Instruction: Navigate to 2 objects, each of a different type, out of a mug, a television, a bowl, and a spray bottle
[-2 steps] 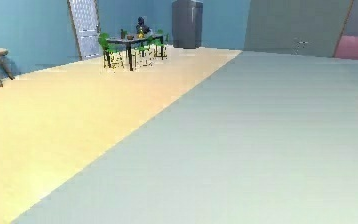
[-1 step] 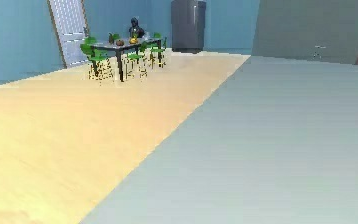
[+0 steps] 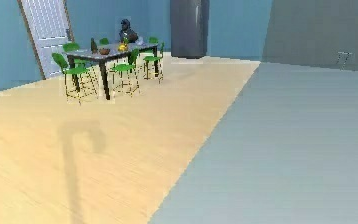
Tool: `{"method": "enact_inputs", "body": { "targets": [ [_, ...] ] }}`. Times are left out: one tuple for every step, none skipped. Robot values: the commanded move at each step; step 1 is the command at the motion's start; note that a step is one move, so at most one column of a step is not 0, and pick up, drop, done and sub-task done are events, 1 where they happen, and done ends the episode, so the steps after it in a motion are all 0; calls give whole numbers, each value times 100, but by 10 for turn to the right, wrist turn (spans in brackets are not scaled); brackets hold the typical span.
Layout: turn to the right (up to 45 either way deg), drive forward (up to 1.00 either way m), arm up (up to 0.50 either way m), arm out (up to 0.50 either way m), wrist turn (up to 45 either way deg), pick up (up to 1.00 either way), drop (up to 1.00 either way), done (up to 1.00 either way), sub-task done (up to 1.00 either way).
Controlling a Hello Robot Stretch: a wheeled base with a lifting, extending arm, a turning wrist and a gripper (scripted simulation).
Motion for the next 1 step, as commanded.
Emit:
{"method": "enact_inputs", "body": {
  "targets": [
    [0,100,0,0,0,0,0,0,0]
  ]
}}
